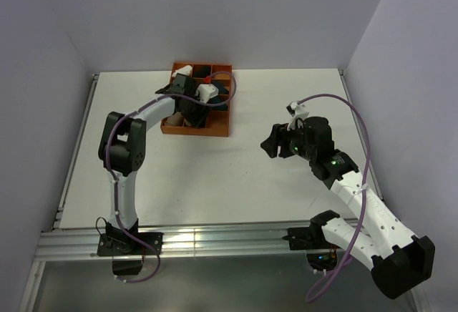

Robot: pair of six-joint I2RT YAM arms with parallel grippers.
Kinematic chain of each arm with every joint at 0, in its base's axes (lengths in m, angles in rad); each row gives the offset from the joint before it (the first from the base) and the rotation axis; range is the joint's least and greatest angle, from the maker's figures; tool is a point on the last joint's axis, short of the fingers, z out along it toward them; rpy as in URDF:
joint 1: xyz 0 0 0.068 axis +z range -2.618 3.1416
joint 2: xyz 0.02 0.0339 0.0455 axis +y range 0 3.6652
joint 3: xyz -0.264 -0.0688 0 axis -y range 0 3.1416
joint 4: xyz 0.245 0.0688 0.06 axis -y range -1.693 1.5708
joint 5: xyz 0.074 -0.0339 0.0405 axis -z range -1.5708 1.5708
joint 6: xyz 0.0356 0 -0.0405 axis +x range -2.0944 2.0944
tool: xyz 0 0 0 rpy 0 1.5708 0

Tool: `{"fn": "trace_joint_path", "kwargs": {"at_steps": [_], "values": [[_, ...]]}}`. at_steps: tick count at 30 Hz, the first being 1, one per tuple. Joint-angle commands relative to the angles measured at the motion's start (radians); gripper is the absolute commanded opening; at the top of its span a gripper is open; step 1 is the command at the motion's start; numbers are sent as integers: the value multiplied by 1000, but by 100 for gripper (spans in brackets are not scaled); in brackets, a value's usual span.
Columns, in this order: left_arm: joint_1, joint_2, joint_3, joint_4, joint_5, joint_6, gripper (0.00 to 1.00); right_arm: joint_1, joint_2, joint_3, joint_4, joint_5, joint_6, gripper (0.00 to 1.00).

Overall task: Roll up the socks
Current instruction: Place the sock in the storage box.

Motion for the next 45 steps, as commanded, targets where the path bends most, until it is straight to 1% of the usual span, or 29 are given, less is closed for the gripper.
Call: {"fn": "trace_joint_path", "kwargs": {"at_steps": [1,7,13,17,22,26,28,29,30,36,42,45], "values": [[11,-78,45,-44,-45,-5,64,-7,2,5,16,-15,-16,65],[11,-123,25,-10,-37,-21,66,-7,5,6,18,-18,-18,65],[12,-124,24,-14,-40,-21,63,-7,4,6,18,-20,-18,65],[19,-121,13,-16,-34,-24,54,-7,5,3,16,-20,-16,65],[31,-103,-12,-5,-19,-28,49,-8,7,2,22,-22,-16,65],[35,-52,-7,-22,-10,-33,40,-7,10,2,16,-22,-18,65],[39,-28,-12,-25,-1,-38,37,-7,8,0,19,-20,-18,65],[40,-19,-13,-25,2,-41,33,-7,8,-1,19,-20,-16,65],[42,3,-15,-33,4,-42,32,-7,8,-1,19,-22,-18,65],[45,49,-53,-31,-22,-51,31,-7,5,-1,21,-25,-16,65],[52,101,-27,-79,-31,-51,33,-7,-2,2,16,-28,-16,65],[52,89,-30,-73,-31,-68,36,-7,-13,16,2,-25,-18,65]]}}
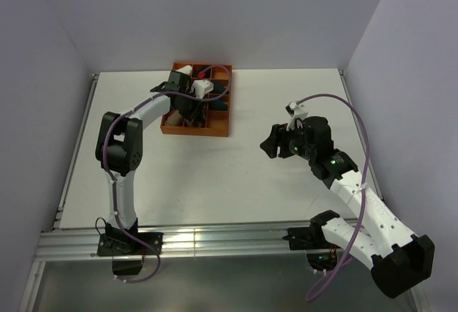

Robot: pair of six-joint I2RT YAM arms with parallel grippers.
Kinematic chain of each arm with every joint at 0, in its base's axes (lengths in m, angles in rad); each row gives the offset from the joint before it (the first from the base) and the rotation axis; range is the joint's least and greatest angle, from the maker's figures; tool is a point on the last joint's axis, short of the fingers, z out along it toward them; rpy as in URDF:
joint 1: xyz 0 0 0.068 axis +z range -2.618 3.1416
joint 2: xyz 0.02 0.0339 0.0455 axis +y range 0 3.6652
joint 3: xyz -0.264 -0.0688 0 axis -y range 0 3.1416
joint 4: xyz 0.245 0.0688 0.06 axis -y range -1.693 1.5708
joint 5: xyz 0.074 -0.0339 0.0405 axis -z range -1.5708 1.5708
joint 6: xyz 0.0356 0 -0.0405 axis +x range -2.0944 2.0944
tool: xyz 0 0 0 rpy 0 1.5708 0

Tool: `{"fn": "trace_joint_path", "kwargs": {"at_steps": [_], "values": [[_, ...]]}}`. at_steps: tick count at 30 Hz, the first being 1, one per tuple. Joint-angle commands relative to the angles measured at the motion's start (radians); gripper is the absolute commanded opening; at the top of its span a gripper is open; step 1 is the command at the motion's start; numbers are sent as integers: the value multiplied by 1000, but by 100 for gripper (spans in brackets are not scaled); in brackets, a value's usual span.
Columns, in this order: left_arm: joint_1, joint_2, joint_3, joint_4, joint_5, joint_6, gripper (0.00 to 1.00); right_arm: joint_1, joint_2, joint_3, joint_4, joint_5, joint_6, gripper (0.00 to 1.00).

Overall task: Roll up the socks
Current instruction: Place the sock in the storage box, then reset both arms

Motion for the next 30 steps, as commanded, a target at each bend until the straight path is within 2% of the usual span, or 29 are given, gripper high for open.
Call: {"fn": "trace_joint_path", "kwargs": {"at_steps": [1,4,7,12,14,16,17,18,19,23,25,27,30], "values": [[18,79,-46,-57,-79,-3,39,-7,-31,21,-4,-3,-15,65],[18,-14,-63,-11,-75,-46,53,-7,-50,47,-22,18,-13,65],[18,-128,-60,37,-80,-86,61,-7,-74,66,-38,44,-8,66],[18,-309,-31,81,-146,-178,69,-7,-120,129,-93,121,-5,68],[16,-408,-28,107,-184,-264,72,-7,-157,149,-122,164,4,70],[16,-491,-40,126,-273,-316,77,-8,-200,178,-148,234,13,70],[16,-589,-70,156,-299,-411,80,-7,-215,188,-159,263,34,72],[16,-641,-89,167,-369,-443,82,-7,-244,213,-171,280,44,72],[16,-692,-126,175,-416,-497,85,-7,-260,228,-200,363,53,73],[16,-1003,-236,167,-673,-603,94,-7,-338,302,-272,529,79,82],[18,-1103,-309,158,-802,-654,99,-8,-393,337,-298,610,73,87],[18,-1243,-357,155,-864,-683,99,-7,-451,359,-308,656,64,96],[18,-1401,-434,135,-943,-711,99,-7,-528,363,-301,741,16,100]]}}
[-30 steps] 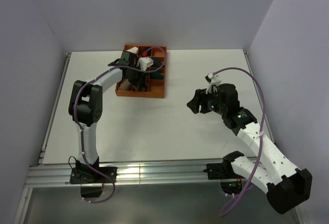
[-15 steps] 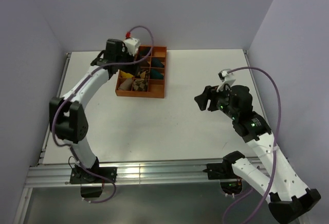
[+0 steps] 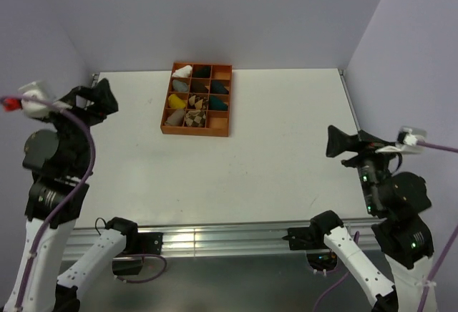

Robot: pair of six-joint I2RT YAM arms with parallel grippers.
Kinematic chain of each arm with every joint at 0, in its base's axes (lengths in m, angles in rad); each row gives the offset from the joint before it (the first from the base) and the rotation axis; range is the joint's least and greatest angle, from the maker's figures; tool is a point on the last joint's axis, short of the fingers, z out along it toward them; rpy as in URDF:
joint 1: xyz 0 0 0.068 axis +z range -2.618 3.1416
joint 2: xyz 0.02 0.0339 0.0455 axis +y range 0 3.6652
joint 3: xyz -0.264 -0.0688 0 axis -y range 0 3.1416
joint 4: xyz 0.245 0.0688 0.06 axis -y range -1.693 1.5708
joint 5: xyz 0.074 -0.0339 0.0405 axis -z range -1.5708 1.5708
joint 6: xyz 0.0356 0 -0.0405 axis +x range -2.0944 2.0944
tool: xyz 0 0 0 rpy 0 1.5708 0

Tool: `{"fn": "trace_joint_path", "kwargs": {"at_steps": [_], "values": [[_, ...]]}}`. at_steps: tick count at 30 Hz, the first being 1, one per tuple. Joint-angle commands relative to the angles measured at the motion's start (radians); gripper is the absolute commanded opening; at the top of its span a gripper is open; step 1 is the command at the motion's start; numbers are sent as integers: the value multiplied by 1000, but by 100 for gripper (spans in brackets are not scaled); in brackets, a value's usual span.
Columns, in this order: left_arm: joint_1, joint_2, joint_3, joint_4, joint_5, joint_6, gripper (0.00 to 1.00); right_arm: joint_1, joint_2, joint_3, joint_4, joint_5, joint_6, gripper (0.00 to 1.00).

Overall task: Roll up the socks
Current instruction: Reset both arms

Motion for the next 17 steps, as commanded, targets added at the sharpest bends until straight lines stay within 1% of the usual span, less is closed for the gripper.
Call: {"fn": "trace_joint_path", "kwargs": {"at_steps": [1,2,8,14,17], "values": [[3,-95,-96,-55,-188,-78,99,-8,-74,30,-23,173,-58,100],[3,-149,-104,-64,-217,-73,99,-6,-90,27,-20,199,-74,100],[3,-293,-148,-118,-306,-24,99,-6,-187,-7,3,263,-141,100],[3,-352,-193,-118,-340,4,100,-5,-197,-38,36,260,-160,100],[3,-344,-199,-108,-343,7,99,-6,-187,-49,48,263,-163,100]]}}
